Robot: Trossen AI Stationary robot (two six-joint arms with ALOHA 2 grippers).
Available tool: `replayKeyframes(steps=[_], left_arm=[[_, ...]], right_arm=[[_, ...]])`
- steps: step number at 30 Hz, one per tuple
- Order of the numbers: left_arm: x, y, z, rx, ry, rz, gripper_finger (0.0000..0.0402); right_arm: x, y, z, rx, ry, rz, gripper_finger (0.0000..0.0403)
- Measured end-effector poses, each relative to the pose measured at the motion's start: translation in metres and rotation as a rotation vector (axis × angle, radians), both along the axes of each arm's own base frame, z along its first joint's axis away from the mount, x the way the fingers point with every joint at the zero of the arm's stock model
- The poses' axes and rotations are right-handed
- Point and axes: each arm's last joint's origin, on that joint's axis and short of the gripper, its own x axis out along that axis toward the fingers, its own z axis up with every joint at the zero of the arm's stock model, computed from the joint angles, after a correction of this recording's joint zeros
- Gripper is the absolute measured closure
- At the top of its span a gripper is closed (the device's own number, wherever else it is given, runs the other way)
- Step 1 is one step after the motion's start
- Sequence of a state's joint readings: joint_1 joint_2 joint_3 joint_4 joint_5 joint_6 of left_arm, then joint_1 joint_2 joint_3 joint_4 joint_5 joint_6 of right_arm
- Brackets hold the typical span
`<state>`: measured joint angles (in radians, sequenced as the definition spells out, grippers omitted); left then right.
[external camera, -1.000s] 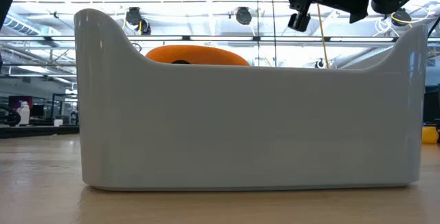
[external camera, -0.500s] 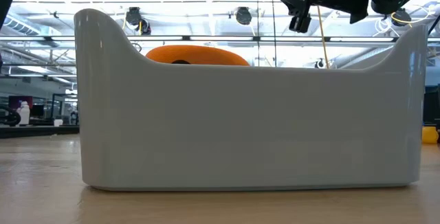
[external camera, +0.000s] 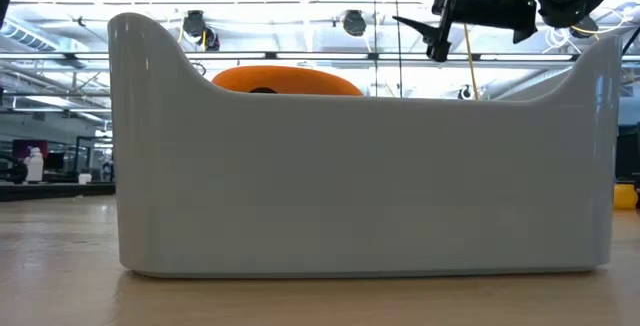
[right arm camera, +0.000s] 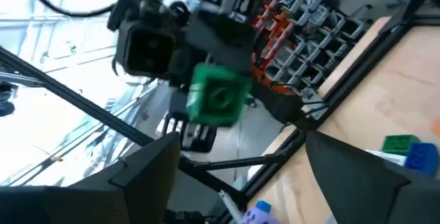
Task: Pick & Place Toys
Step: Put the green game piece into the orange bin
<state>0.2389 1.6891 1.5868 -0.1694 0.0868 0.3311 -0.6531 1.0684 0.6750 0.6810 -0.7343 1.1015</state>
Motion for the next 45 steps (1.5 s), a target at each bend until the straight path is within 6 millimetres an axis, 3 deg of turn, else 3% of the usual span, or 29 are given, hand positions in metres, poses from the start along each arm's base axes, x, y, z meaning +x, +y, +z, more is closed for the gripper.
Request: replayKeyframes(steps=[5,19,31,37,45], left_arm=[[-0.009,0.022,-0.016,-0.094,0.130,0.054,0.0249],[-0.007,0.093,-0.087,-0.278,0.420,0.185,0.0254],[0.031,0.146,-0.109,-0.352,0.688,0.228,0.0244],[0.049,0.157,-0.129,-0.367,0.752,0.262,0.0260],[0.049,0.160,-0.163,-0.405,0.904,0.337,0.0246]], right_arm=[[-0.002,-0.003,-0.001,-0.048,0.005,-0.024,0.0097],[-0.001,-0.005,-0.010,-0.115,0.072,-0.040,0.0099],[-0.006,-0.013,-0.013,-0.117,0.100,-0.081,0.0099],[-0.009,-0.016,-0.013,-0.137,0.100,-0.100,0.0099],[-0.012,-0.021,-0.013,-0.166,0.100,-0.129,0.0099]])
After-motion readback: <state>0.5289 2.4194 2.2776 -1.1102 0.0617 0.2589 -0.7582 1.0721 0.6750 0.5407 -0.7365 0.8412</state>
